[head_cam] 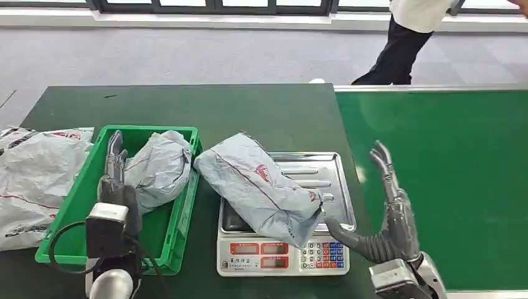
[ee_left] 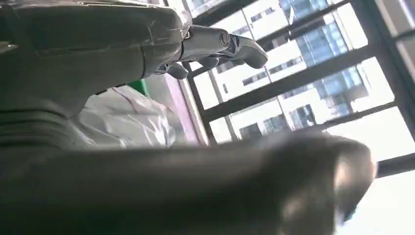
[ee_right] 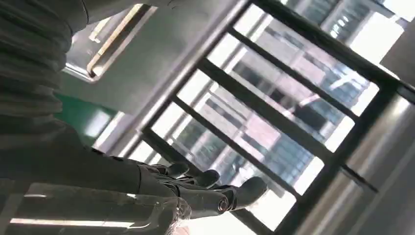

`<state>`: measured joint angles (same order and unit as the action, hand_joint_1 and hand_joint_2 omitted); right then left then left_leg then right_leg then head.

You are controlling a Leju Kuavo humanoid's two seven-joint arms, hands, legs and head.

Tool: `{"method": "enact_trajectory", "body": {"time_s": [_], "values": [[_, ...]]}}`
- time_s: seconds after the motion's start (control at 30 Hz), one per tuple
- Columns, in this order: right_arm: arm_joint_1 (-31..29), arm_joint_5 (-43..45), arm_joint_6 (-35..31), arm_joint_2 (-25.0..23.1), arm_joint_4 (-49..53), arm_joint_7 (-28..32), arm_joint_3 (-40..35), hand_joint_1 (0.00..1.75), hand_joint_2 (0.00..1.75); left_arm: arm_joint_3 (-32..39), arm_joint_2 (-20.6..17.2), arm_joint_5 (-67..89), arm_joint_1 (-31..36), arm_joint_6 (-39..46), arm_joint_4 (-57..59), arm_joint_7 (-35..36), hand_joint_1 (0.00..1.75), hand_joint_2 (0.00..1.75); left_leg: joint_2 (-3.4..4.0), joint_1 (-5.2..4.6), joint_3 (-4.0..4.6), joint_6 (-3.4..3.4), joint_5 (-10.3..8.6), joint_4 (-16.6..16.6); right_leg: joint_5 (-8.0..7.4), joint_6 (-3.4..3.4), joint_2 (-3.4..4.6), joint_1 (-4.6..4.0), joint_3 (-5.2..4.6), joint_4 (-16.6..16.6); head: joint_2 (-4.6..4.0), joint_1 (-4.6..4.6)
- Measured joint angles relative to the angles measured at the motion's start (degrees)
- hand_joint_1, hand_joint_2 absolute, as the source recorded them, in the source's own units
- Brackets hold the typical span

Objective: Moved the parcel from conveyor to table for the left to box.

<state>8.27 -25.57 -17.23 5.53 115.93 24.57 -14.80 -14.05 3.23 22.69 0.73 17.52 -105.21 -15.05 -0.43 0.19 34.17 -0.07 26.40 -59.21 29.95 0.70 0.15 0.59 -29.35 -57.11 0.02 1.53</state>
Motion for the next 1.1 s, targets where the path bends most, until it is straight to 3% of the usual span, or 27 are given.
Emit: {"method": "enact_trajectory", "body": {"time_s": [0.23, 0.53, 0.73, 1.1], "values": [[0.51, -0.02, -1.28, -2.16, 3.06, 3.4, -0.02, 0.0, 1.75, -4.64, -0.31, 6.2, 9.6, -6.33, 9.06, 3.62, 0.0, 1.75, 0.14, 0.0, -0.02, -0.01, -0.01, 0.0, -0.09, 0.0, 0.15, 0.0, 0.03, -0.03, 0.0, 0.0], [0.73, 0.0, -1.26, -2.84, 3.76, 3.67, -0.02, 0.0, 1.75, -6.12, -0.61, 6.73, 11.75, -6.95, 12.32, 4.1, 0.0, 1.75, 0.14, -0.01, -0.01, -0.02, 0.0, 0.0, -0.06, 0.0, 0.14, 0.0, -0.04, -0.02, 0.0, 0.0], [0.3, 0.77, 0.55, -3.39, 3.84, 4.59, -0.02, 0.0, 1.75, -9.16, -1.99, 13.09, 15.31, -15.51, 17.48, 7.71, 0.0, 1.75, 0.13, -0.01, -0.01, -0.02, -0.02, 0.0, -0.08, 0.0, 0.13, -0.01, -0.02, -0.04, 0.0, -0.02], [-0.25, 0.83, 0.88, -3.95, 3.84, 4.83, -0.02, 0.0, 1.75, -10.74, -2.73, 13.57, 17.98, -15.84, 22.33, 7.67, 0.0, 1.75, 0.13, -0.01, 0.02, -0.02, -0.03, 0.0, -0.09, 0.0, 0.14, 0.0, 0.02, -0.05, 0.0, 0.0]]}}
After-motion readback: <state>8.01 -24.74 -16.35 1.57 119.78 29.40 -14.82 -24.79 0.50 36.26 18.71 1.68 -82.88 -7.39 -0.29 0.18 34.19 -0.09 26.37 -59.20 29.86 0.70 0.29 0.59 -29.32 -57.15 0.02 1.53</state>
